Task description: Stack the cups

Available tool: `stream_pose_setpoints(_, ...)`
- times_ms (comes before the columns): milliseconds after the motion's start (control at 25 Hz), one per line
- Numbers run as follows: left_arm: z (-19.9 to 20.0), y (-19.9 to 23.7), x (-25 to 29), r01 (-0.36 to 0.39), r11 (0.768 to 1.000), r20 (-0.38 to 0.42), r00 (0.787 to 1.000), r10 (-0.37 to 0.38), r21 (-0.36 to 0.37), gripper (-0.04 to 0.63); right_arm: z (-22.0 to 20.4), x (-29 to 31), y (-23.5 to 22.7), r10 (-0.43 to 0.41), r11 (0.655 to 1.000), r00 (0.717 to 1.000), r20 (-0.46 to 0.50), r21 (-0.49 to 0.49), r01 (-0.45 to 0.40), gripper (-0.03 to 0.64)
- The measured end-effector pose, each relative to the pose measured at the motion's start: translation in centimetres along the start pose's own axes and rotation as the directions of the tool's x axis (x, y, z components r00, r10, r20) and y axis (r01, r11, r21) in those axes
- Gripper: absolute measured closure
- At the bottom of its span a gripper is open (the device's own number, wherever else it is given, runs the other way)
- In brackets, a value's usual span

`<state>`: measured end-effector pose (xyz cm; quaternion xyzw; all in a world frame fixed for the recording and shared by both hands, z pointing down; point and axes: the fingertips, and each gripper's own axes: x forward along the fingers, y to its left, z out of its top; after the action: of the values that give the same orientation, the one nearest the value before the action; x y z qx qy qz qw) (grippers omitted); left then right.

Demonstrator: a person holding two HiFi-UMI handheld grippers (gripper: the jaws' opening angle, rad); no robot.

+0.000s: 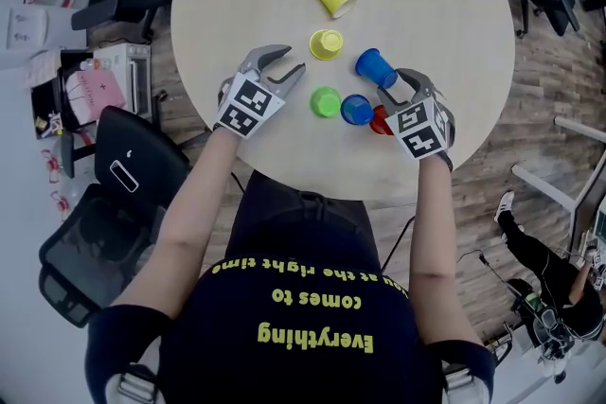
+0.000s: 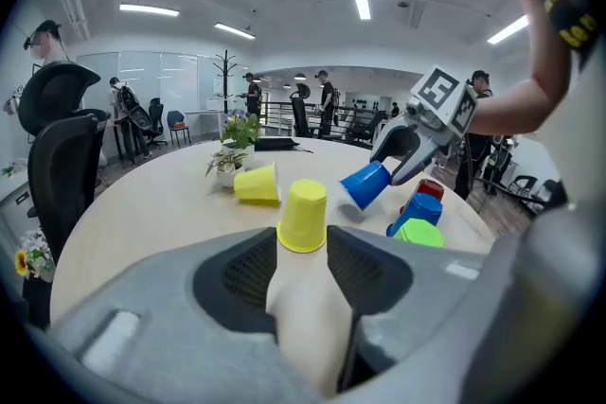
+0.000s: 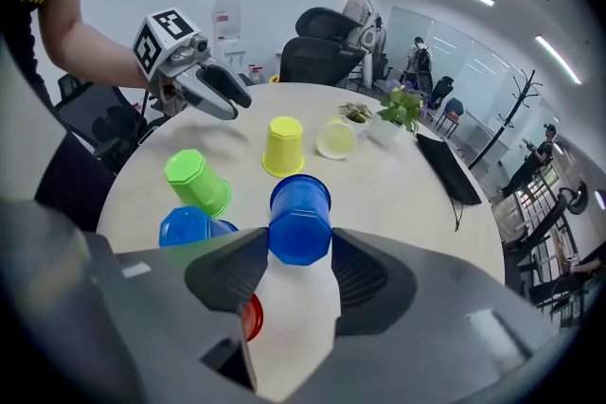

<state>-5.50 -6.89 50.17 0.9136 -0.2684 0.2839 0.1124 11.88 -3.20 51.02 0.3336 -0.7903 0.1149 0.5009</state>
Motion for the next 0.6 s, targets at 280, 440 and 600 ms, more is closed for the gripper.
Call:
stream_pose_setpoints(280, 0.1, -0.6, -0.3, 0.016, 1.000, 0.017, 1.000, -0.016, -0.018, 0.423, -0.8, -0.3, 0.1, -0.008, 0.997, 0.996, -0.093, -0.083, 0.000, 0.394)
stream_pose_setpoints(440, 0.0, -1.0, -0.3, 0.020, 1.000, 0.017, 1.000, -0.019, -0.023, 0.423, -0.3, -0.1, 0.4, 0.014, 0.996, 0.994, -0.107, -0.090, -0.023, 0.394)
stream_pose_setpoints(600, -0.1, -1.1, -0.5, 0.017, 0.999, 0.022, 1.000, -0.016, -0.032, 0.423, 1.0, 0.5, 0.7, 0.034, 0.994, 0.995, -0.091, -0.098, -0.043, 0.393)
